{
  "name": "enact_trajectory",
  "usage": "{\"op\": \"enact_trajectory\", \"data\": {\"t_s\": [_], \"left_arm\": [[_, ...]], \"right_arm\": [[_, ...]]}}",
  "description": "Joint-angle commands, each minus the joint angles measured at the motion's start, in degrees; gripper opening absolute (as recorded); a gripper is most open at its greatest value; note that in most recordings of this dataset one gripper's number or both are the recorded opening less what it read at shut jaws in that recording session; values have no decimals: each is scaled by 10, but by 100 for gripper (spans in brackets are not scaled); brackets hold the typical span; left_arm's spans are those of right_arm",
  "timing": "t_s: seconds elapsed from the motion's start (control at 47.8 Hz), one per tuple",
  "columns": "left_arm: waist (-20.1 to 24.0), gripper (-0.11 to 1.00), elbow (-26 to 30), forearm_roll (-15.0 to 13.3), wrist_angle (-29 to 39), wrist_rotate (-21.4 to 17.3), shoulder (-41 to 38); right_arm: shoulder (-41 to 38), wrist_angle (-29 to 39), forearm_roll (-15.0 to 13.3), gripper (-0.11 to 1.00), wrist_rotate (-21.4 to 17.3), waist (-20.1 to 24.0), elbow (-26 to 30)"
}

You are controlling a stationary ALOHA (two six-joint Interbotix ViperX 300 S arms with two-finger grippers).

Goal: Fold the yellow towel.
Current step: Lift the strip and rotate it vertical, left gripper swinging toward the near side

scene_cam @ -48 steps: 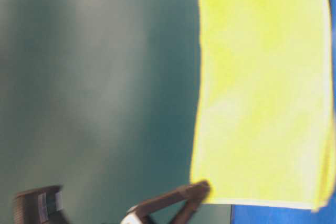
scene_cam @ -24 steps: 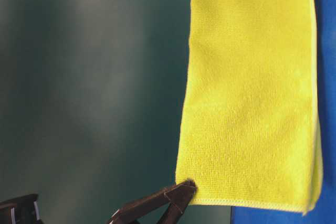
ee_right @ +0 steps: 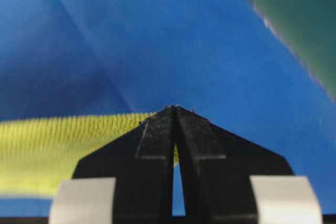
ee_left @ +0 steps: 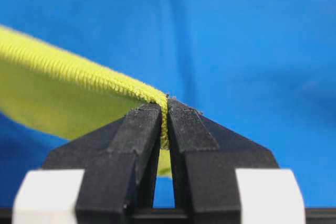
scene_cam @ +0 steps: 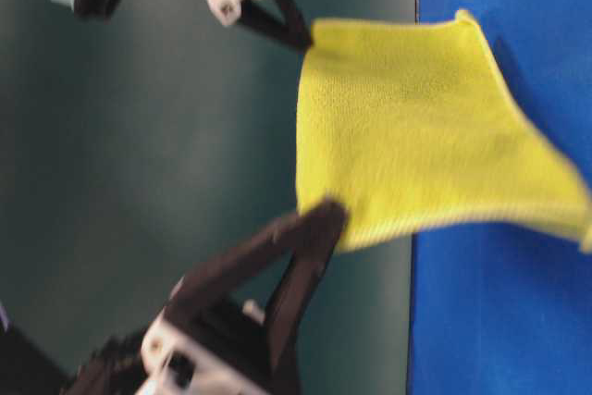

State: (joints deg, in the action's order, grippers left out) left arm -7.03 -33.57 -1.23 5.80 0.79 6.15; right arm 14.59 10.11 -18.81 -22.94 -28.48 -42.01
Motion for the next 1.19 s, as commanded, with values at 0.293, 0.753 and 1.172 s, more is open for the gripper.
{"op": "enact_trajectory", "data": {"t_s": [0.293,0.753,1.172], "left_arm": [[-25,2,88,1,-8,-3,-57],[-23,2,137,3,-18,-5,-105],[-23,2,333,2,-21,-73,-265]], "right_arm": [[-69,-4,-25,0,2,-10,98],[-34,-3,-25,0,1,-18,56],[112,44,-30,0,3,-46,-71]]}}
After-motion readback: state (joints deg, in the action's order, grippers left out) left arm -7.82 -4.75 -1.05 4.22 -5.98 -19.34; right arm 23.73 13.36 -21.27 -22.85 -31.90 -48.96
